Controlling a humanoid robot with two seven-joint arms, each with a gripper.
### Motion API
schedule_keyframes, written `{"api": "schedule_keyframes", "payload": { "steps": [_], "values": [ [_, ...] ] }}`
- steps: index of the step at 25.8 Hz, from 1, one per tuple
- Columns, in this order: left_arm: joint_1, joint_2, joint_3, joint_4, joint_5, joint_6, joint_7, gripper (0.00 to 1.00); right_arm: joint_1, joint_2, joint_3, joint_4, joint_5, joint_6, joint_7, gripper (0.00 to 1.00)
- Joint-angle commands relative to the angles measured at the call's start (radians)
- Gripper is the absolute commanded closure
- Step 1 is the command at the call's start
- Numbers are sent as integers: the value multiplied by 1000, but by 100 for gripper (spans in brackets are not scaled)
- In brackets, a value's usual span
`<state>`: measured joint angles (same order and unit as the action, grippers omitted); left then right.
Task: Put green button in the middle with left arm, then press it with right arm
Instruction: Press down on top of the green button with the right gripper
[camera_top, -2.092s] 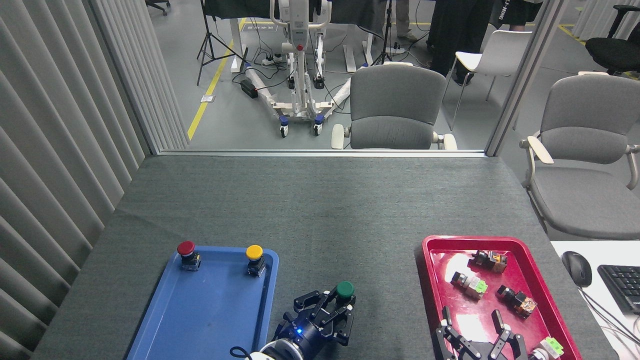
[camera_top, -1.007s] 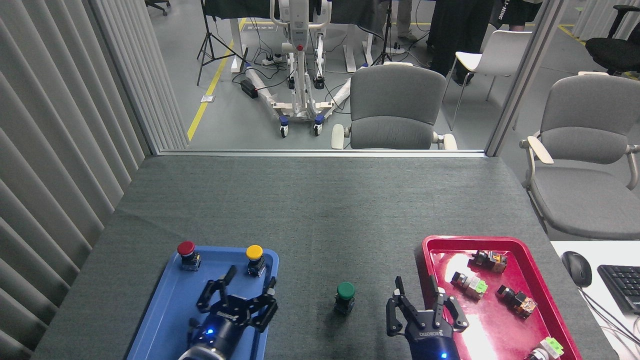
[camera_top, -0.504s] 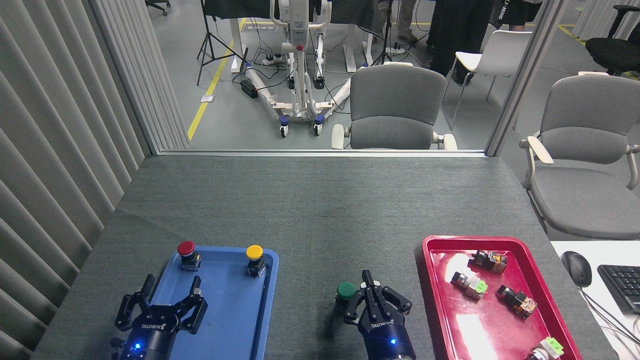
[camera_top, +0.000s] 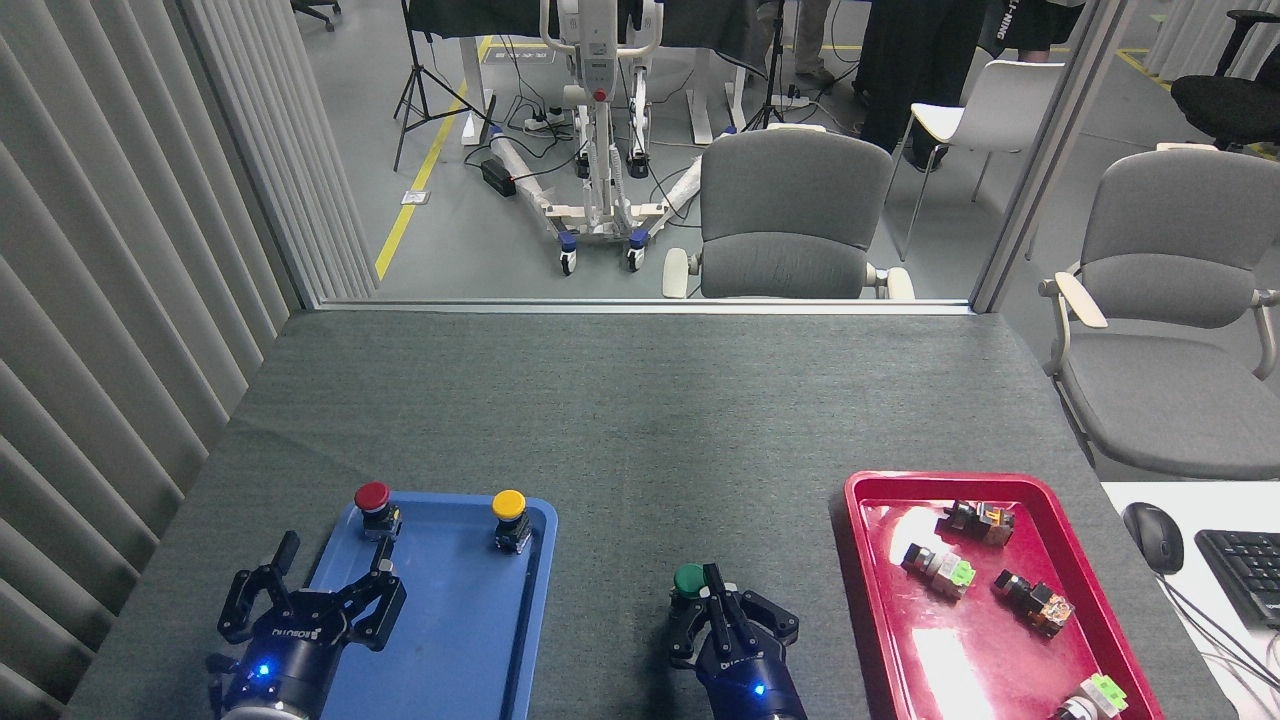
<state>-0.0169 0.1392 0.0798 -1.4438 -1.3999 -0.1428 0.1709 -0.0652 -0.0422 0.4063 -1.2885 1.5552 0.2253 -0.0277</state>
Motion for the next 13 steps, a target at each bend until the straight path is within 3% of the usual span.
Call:
{"api": "schedule_keyframes", "payload": {
  "steps": [1, 9, 13],
  "values": [
    [-3, 0, 1, 5, 2, 0, -1, 1, -1, 1, 0, 28, -1, -6, 11, 98],
    [-3, 2, 5, 11, 4, 2, 2, 1, -1, 2, 0, 29, -1, -10, 11, 98],
    [-14, 2, 5, 37, 4, 0, 7, 1, -1, 4, -4, -6, -6, -1, -61, 96]
  ]
}}
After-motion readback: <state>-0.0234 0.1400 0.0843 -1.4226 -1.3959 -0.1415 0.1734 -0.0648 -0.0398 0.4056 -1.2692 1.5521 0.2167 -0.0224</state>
